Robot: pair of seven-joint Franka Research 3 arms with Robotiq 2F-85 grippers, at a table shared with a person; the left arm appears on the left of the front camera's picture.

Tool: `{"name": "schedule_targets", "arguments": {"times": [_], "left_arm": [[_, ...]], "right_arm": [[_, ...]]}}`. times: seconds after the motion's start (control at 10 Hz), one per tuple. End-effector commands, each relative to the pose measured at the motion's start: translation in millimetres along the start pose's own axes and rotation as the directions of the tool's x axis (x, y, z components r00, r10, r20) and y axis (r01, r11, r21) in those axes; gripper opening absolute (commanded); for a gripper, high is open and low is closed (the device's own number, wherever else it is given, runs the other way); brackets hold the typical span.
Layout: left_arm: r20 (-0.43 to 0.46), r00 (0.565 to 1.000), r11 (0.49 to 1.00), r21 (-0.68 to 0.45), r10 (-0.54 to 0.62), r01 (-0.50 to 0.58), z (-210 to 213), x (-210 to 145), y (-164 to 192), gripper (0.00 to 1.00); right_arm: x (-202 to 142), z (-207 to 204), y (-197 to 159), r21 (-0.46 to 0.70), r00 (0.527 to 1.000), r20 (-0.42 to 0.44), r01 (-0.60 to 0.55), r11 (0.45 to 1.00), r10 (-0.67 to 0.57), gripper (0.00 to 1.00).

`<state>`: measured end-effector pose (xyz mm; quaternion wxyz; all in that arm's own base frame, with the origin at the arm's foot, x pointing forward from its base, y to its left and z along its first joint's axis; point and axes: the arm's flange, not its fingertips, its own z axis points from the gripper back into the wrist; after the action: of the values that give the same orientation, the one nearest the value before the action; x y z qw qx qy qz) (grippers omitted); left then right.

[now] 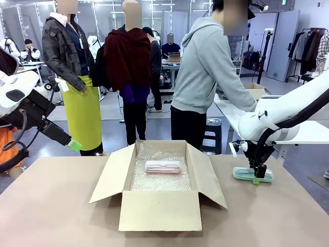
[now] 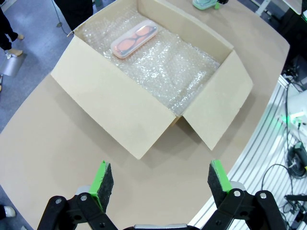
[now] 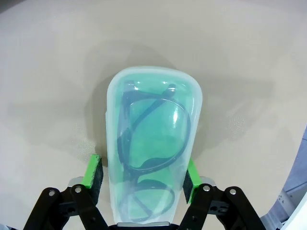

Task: Pack the glasses set securely to prepare it for shipping.
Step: Put the Glasses case from the right side of the table into the Package Box.

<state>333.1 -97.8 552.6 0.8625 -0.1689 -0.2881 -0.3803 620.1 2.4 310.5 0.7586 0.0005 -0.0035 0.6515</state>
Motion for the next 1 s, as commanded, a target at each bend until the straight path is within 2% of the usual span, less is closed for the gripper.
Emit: {"name": "schedule_targets", "arguments": {"times": [0.0,0.1,0.2,0.4,0.6,0.9], "left_arm": [[0.01,1.0,1.0,-0.015,-0.007,0.007,1.8,-0.1,0.9,1.0],[0.01,1.0,1.0,-0.015,-0.007,0.007,1.8,-0.1,0.9,1.0],[0.01,1.0,1.0,-0.015,-0.007,0.007,1.8,-0.1,0.9,1.0],[0.01,1.0,1.0,-0.015,-0.007,0.007,1.8,-0.1,0.9,1.0],[0.01,1.0,1.0,-0.015,-0.007,0.007,1.8,-0.1,0.9,1.0],[0.01,1.0,1.0,-0.015,-0.007,0.007,1.8,-0.1,0.9,1.0]], "right_arm": [[1.7,0.5,1.9,-0.015,0.999,-0.02,0.026,1.0,-0.027,0.6],[0.9,3.7,1.7,-0.018,0.999,-0.017,0.031,0.999,-0.031,0.45],[1.6,11.1,2.4,-0.029,0.999,-0.01,0.052,0.998,-0.053,0.4],[10.8,52.0,16.7,-0.059,0.996,-0.015,0.083,0.995,-0.084,0.4],[26.2,106.7,49.4,-0.095,0.996,-0.012,0.083,0.992,-0.085,0.4],[44.0,138.8,87.5,-0.019,0.982,-0.043,0.184,0.983,-0.185,0.4]]}}
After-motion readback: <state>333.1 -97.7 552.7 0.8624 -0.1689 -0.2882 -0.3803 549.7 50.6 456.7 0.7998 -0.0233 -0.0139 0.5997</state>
